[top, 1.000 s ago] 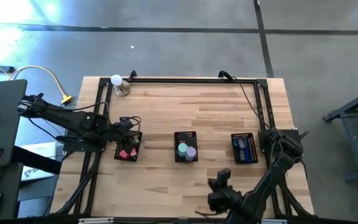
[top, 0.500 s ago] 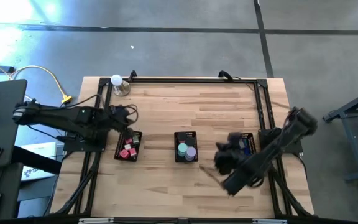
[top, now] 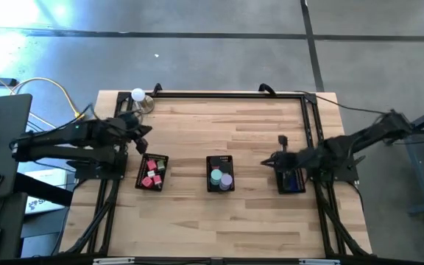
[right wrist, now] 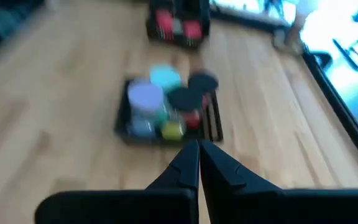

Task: Pick & Place Office items
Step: Return to Home Position

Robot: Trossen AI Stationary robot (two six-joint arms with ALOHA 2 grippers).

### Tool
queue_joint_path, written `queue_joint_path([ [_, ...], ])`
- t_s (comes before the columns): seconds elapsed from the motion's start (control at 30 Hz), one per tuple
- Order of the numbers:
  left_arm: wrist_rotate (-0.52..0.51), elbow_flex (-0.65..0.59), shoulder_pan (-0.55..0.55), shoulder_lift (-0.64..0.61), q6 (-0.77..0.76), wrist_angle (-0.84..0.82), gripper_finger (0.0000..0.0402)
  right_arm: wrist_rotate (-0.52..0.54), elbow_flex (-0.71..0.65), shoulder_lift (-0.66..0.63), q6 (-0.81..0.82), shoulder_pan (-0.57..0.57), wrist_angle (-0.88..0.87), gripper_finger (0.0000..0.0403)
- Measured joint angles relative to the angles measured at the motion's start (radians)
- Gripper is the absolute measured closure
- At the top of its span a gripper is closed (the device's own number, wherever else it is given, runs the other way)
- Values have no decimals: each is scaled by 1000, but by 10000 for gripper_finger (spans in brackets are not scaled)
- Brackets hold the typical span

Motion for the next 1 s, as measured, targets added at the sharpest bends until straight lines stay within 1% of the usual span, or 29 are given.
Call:
queue_joint_path([
  [0.03, 0, 0, 15, -26, 6, 0, 401, -52, -40, -50, -15, -43, 56, 401],
  [0.1, 5, 0, 44, -79, 12, 4, 401, -114, -109, -143, -21, -116, 129, 401],
  [0.2, 50, 0, 69, -162, 23, 16, 401, -134, -187, -252, 4, -189, 205, 401],
  [0.3, 68, 0, 73, -226, 28, 19, 401, -156, -259, -351, 20, -212, 228, 401],
  [0.4, 73, 0, 73, -265, 27, 19, 401, -169, -333, -415, 16, -214, 332, 401],
  [0.47, 97, -2, 73, -279, 19, 20, 401, -162, -387, -436, 23, -214, 403, 401],
  [0.6, 142, -10, 73, -284, 15, 23, 401, -159, -460, -445, 42, -214, 479, 401],
  [0.8, 142, -12, 73, -284, 18, 59, 401, -192, -540, -446, 88, -214, 523, 401],
  [1.0, 158, -15, 73, -284, 20, 118, 401, -184, -591, -447, 151, -214, 513, 401],
])
